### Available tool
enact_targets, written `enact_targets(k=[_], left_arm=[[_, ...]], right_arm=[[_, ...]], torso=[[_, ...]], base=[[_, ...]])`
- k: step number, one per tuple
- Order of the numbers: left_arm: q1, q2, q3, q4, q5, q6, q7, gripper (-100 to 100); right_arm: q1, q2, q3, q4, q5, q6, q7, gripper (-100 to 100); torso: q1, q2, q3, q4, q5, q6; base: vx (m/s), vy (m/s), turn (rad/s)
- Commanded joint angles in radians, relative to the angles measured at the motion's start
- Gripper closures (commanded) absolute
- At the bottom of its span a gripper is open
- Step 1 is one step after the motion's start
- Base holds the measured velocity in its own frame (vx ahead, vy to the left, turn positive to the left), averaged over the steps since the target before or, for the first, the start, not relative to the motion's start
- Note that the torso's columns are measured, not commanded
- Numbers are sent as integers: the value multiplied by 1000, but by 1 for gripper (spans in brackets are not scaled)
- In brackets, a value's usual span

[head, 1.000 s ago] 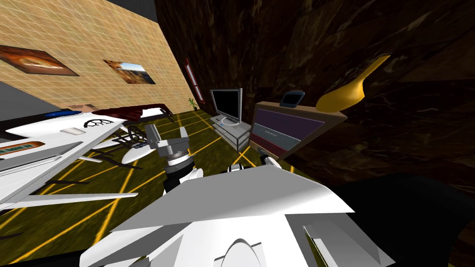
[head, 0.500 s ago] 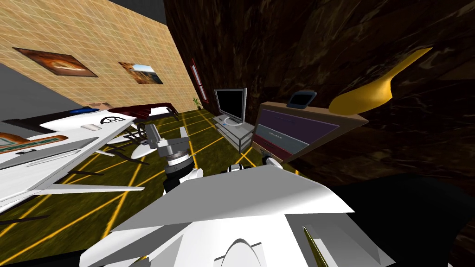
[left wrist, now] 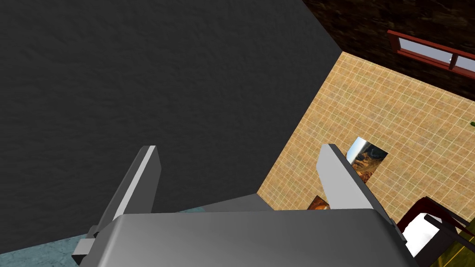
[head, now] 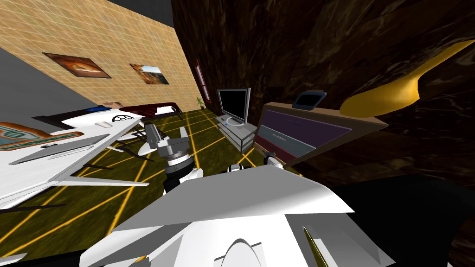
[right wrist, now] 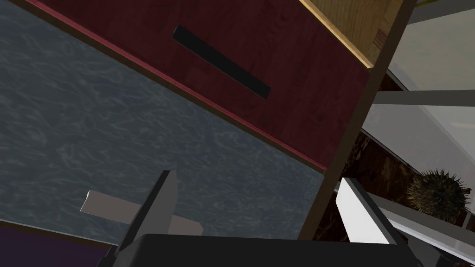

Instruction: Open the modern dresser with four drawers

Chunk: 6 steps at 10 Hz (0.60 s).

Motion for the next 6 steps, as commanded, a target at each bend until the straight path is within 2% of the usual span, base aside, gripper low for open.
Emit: enact_targets(k=[1, 2, 3, 4, 5, 6], left_arm=[[0, 0, 0, 0, 0, 0, 0, 0], [0, 0, 0, 0, 0, 0, 0, 0], [0, 0, 0, 0, 0, 0, 0, 0], [0, 0, 0, 0, 0, 0, 0, 0], [0, 0, 0, 0, 0, 0, 0, 0], [0, 0, 0, 0, 0, 0, 0, 0]], right_arm=[[-23, -15, 2, 62, 33, 45, 31, -100], [-44, -29, 2, 102, 69, 77, 47, -100], [-44, -29, 2, 114, 69, 77, 47, -100], [-65, -43, 2, 158, 102, 108, 63, -100], [-65, -43, 2, 165, 102, 108, 63, -100], [-85, -56, 1, 196, 134, 138, 78, -100]], torso=[[0, 0, 0, 0, 0, -1], [0, 1, 0, 0, 0, 0], [0, 1, 1, 0, 0, -1], [0, 1, 1, 0, 0, 0], [0, 0, 0, 0, 0, -1], [0, 1, 0, 0, 0, 0]], base=[[40, -2, 67], [41, 0, 117], [40, -9, 65], [48, -11, 115], [37, -9, 69], [36, -8, 124]])
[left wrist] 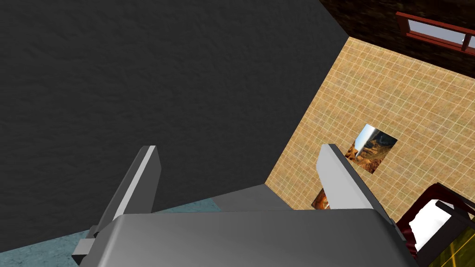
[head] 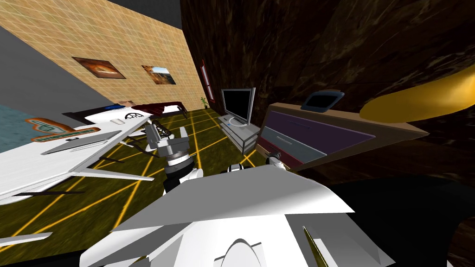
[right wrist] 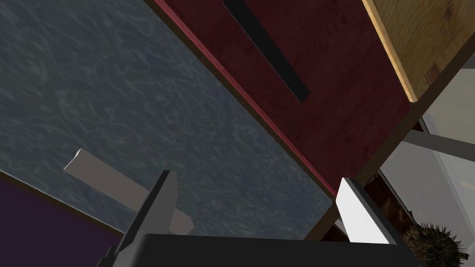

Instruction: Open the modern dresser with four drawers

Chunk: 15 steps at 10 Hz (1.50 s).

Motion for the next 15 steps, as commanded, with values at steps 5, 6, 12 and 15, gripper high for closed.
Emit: enact_targets(k=[5, 6, 12, 15], left_arm=[[0, 0, 0, 0, 0, 0, 0, 0], [0, 0, 0, 0, 0, 0, 0, 0], [0, 0, 0, 0, 0, 0, 0, 0], [0, 0, 0, 0, 0, 0, 0, 0]], right_arm=[[-84, -58, -2, 186, 127, 111, 54, -100], [-84, -58, -2, 195, 127, 111, 54, -100], [-129, -100, -4, 294, 195, 172, 87, -100], [-166, -141, -7, 371, 251, 222, 115, -100]], torso=[[0, 0, 0, 0, 0, 0], [0, 0, 0, 0, 0, 0], [0, 0, 0, 0, 0, 0], [-1, -1, 0, 0, 0, -1]], base=[[41, -20, 96], [31, -13, 51], [27, -14, 65], [29, -23, 91]])
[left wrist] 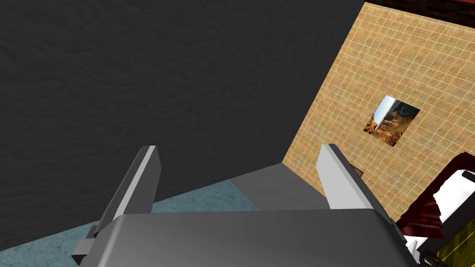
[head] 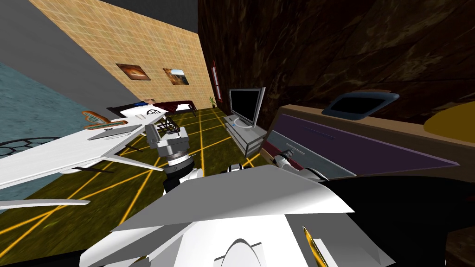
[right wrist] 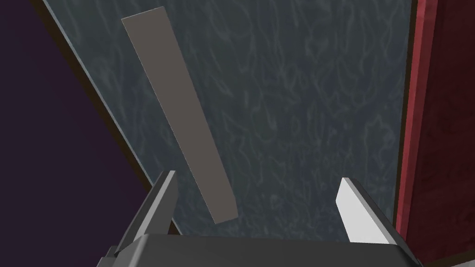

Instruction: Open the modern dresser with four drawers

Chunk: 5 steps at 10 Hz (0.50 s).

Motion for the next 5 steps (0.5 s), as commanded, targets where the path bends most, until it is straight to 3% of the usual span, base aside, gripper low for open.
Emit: enact_targets(k=[1, 3, 4, 5], left_arm=[[0, 0, 0, 0, 0, 0, 0, 0], [0, 0, 0, 0, 0, 0, 0, 0], [0, 0, 0, 0, 0, 0, 0, 0], [0, 0, 0, 0, 0, 0, 0, 0]], right_arm=[[-24, -31, -6, 43, 33, 33, 29, -100], [-6, -28, -9, 17, 25, 31, 31, -100], [-7, -27, -8, 18, 25, 31, 30, 100], [-10, -30, -9, 17, 23, 27, 35, 100]], torso=[[0, 0, 0, 0, 0, 0], [1, 1, 1, 0, 0, 0], [2, 2, 1, 0, 0, 0], [1, 1, 1, 0, 0, 0]], base=[[39, -32, 84], [9, -8, 4], [0, 0, 0], [-40, 79, -5]])
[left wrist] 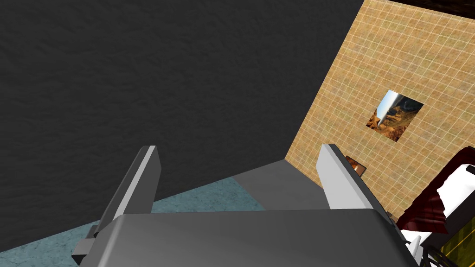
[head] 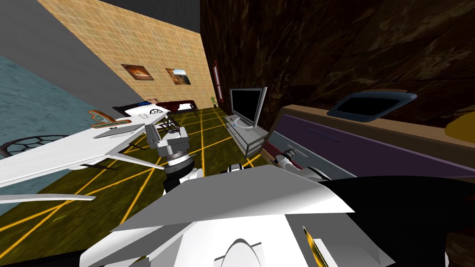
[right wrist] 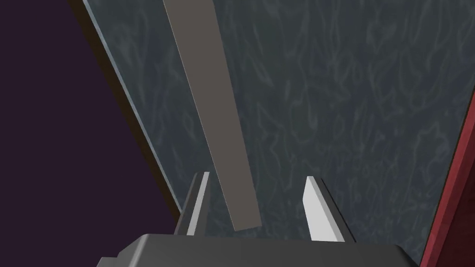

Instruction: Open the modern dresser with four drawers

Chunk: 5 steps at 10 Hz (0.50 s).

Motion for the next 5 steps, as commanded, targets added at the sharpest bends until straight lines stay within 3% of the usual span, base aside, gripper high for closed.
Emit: enact_targets(k=[1, 5], left_arm=[[0, 0, 0, 0, 0, 0, 0, 0], [0, 0, 0, 0, 0, 0, 0, 0]], right_arm=[[-4, -3, -1, -1, -3, -5, 6, 100], [-6, -7, -3, -8, -7, -11, 15, 100]], torso=[[4, 1, 1, 0, 1, 0], [0, 0, 0, 0, 0, 0]], base=[[-52, 177, -17], [-76, 173, -12]])
